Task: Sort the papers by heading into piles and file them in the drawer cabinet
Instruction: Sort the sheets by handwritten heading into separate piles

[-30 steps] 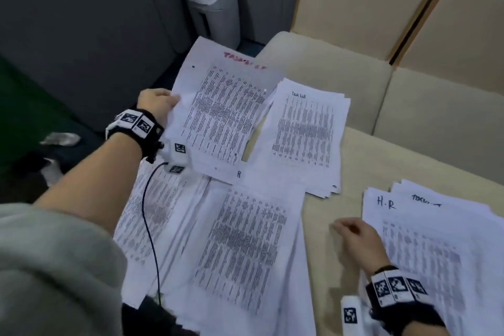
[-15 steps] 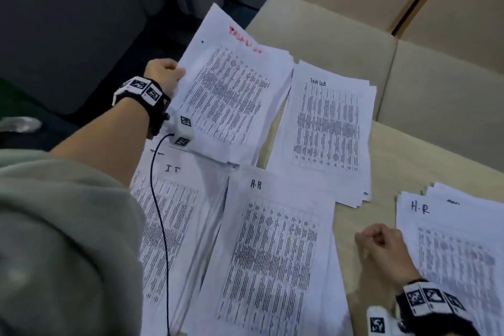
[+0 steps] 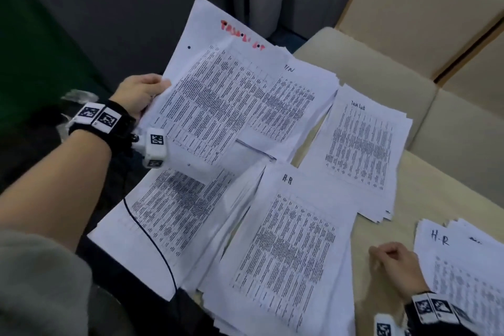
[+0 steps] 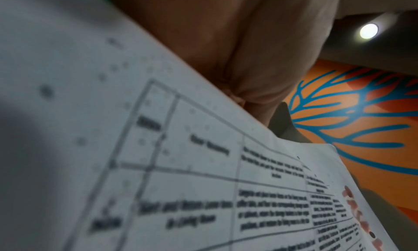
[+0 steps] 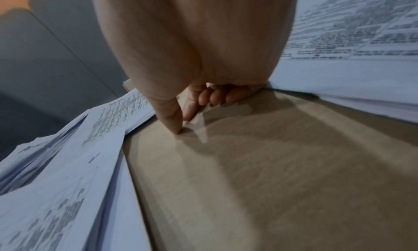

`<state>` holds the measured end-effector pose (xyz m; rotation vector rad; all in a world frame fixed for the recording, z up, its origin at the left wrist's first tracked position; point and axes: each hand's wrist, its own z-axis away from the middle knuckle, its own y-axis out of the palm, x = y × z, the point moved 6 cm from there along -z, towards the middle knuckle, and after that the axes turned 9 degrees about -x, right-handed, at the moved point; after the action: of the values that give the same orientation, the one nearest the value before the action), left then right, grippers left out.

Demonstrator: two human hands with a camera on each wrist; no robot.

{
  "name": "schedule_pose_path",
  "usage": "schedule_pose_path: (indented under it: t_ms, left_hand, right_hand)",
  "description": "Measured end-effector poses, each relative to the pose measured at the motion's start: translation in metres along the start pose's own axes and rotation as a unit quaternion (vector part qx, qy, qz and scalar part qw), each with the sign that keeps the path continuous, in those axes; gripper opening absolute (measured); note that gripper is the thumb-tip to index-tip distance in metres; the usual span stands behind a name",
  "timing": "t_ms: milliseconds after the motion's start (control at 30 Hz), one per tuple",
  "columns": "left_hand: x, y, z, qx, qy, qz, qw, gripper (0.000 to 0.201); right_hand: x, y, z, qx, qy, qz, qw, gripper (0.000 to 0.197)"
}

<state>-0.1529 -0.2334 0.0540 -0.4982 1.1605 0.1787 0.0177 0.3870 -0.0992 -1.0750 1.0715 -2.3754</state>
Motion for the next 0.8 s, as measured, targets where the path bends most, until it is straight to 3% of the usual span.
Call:
schedule_pose_path:
  t_ms: [133,233,367,433,533,633,800]
  left_hand:
    - [-0.023,0.035,0.032,0.046,0.005,0.083,0.995,0.02]
    - [-0.04,0.092,0.052,0.068,0.017,0.094,0.993,0.017]
    - [-0.042,0.203,0.067,0.043,0.055,-0.01,0.997,0.035]
    - [-0.033,0.262,0.077,0.05,0.044,-0.055,0.996,0.041]
    - [-0.018,0.325,0.096,0.076,0.03,-0.14,0.987,0.017]
    - [-0.001,0.359,0.099,0.077,0.028,-0.202,0.976,0.034]
    - [0.012,0.378,0.089,0.054,0.091,-0.309,0.945,0.033]
  right_hand:
    - [0.003,-0.001,0.01,-0.002,-0.008,-0.004,1.0,0.015]
    - [0.003,-0.004,0.014,0.009,-0.014,-0.003,1.0,0.016]
    - [0.012,-0.014,0.024,0.037,0.001,-0.057,0.998,0.017]
    - [0.015,-0.028,0.03,0.023,-0.005,-0.089,0.996,0.018]
    - [0.002,-0.058,0.039,-0.026,-0.01,-0.127,0.992,0.011]
    - [-0.033,-0.092,0.046,-0.07,0.008,-0.169,0.983,0.005]
    - [-0.108,-0.132,0.048,-0.13,0.062,-0.146,0.979,0.009]
